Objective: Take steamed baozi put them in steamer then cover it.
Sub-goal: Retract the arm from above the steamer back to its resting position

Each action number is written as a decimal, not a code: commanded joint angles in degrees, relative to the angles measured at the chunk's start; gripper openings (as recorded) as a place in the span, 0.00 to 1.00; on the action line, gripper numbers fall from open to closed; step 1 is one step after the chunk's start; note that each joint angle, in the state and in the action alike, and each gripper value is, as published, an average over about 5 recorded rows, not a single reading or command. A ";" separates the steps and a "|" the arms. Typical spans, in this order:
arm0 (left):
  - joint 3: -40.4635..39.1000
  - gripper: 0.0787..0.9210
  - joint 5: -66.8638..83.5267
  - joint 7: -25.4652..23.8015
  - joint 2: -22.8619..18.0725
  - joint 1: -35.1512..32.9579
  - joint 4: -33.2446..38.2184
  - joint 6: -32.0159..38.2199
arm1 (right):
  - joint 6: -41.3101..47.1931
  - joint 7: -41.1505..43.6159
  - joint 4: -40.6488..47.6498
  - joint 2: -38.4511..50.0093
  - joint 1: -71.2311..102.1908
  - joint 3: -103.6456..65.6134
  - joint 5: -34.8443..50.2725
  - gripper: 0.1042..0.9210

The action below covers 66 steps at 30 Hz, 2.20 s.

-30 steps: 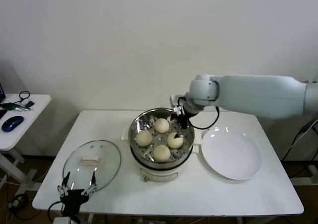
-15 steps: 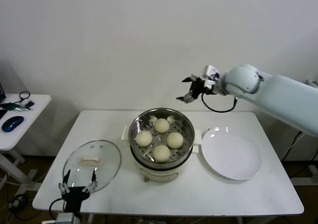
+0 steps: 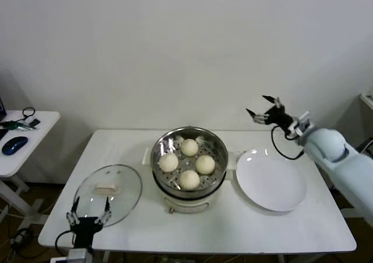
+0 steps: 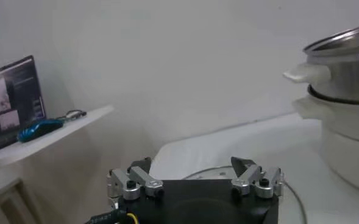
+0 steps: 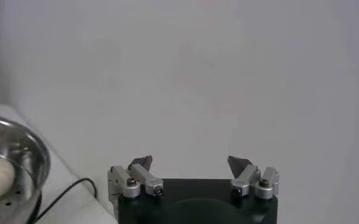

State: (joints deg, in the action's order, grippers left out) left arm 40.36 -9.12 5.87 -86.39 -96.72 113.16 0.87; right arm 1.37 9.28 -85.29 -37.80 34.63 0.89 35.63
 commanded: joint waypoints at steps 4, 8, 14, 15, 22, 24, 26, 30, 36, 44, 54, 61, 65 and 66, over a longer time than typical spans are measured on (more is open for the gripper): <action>0.15 0.88 -8.17 3.52 0.25 0.43 -0.87 1.47 | -25.77 -2.88 5.84 -18.27 39.80 -28.58 -11.11 0.88; 0.73 0.88 -12.84 6.29 0.84 0.18 -0.87 2.92 | -27.98 -3.88 7.62 -21.87 40.97 -29.06 -13.96 0.88; 3.32 0.88 -26.01 12.51 2.74 0.10 -1.92 8.51 | -23.54 -4.04 3.64 -23.64 45.04 -30.32 -11.54 0.88; 3.74 0.88 -30.09 13.95 3.14 0.19 -2.48 8.93 | -22.78 -4.12 2.94 -23.70 45.67 -30.39 -11.32 0.88; 3.15 0.88 -58.95 23.42 6.63 -0.52 -9.08 4.74 | -20.77 -4.34 -0.54 -24.43 48.00 -30.97 -10.67 0.88; 2.27 0.88 -62.52 23.71 7.18 -0.08 -12.02 3.90 | -20.54 -4.37 -1.24 -24.76 48.26 -31.38 -10.42 0.88; 1.63 0.88 -66.06 24.16 7.34 1.26 -15.26 3.76 | -20.41 -4.36 -1.78 -24.99 48.64 -31.80 -10.24 0.88; 0.90 0.88 -70.26 25.22 7.07 5.11 -21.59 3.74 | -20.51 -4.32 -2.51 -25.08 49.74 -32.50 -10.05 0.88; 0.61 0.88 -71.99 25.32 6.08 10.25 -26.66 3.34 | -20.40 -4.39 -4.21 -25.43 51.41 -33.38 -9.75 0.88; -0.51 0.88 -75.11 24.26 6.27 16.40 -31.42 3.09 | -19.98 -4.31 -7.29 -25.86 53.92 -35.13 -9.44 0.88; -1.30 0.88 -75.64 23.22 7.13 23.64 -38.22 2.95 | -20.25 -4.08 -8.07 -25.75 55.25 -36.65 -9.35 0.88; -1.59 0.83 -75.89 23.21 7.67 26.13 -41.34 2.12 | -20.36 -3.90 -8.15 -25.97 55.54 -36.72 -9.39 0.88; -1.88 0.70 -76.18 22.87 7.96 25.82 -41.21 1.34 | -20.39 -3.76 -8.01 -26.06 55.49 -36.58 -9.48 0.88; -1.89 0.66 -76.37 22.72 8.03 25.67 -41.06 1.29 | -20.39 -3.68 -8.03 -26.05 55.49 -36.55 -9.50 0.88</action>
State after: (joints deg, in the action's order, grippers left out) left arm 38.75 -84.66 28.79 -78.33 -73.44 74.39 2.61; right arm -18.98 5.40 -92.74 -63.73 89.54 -35.34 26.10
